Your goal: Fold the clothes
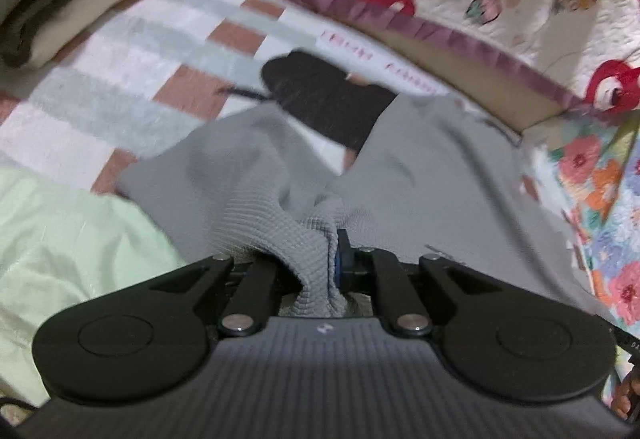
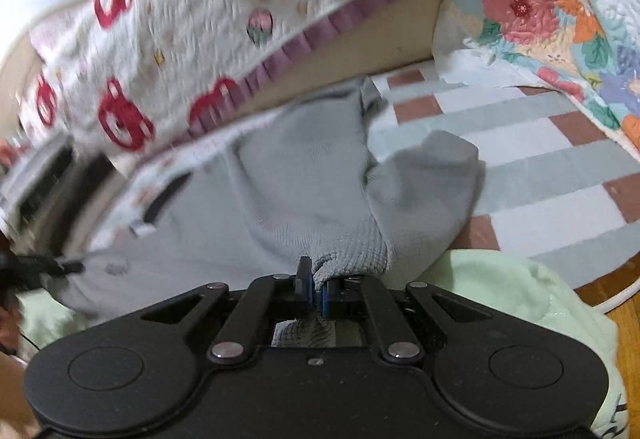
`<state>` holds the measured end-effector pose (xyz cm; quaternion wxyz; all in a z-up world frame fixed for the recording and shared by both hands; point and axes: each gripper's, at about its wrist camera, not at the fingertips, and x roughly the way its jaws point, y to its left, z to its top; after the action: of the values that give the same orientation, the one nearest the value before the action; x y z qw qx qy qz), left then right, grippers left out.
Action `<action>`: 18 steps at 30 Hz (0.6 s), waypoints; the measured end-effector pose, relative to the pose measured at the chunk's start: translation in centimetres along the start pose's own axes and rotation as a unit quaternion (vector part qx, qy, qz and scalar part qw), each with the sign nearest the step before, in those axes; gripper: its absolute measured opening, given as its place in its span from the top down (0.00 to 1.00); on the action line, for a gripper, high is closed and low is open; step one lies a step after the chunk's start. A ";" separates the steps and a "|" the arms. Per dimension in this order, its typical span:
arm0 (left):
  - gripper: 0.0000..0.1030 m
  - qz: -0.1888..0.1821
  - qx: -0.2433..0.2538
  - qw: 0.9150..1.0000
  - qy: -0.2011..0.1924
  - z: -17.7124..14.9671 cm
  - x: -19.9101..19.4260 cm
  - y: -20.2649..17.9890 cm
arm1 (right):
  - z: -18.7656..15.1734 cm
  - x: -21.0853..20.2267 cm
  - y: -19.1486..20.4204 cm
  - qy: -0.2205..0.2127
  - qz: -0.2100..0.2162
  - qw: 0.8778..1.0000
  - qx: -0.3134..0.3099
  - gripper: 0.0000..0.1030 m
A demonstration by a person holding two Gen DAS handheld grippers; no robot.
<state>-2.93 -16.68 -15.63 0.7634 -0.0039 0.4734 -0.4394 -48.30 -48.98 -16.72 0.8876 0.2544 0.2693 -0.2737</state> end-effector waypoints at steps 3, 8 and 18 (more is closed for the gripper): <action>0.83 0.020 -0.005 1.000 0.003 -0.4 -0.6 0.4 | 0.0 0.4 1.0 0.011 -0.035 0.998 -0.053 0.94; 0.65 0.029 -0.030 0.999 0.020 -1.6 -1.4 1.8 | -0.2 0.6 1.3 0.021 -0.055 0.995 -0.075 0.92; 0.97 -0.025 -0.082 0.996 0.039 -1.5 1.5 3.4 | -2.7 3.8 -3.1 0.014 0.057 0.988 0.143 0.38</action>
<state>-1.53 -14.98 -18.98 0.7301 -0.0615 0.5372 -0.4179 -48.47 -50.86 -21.98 0.8521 0.3979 0.2252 -0.2547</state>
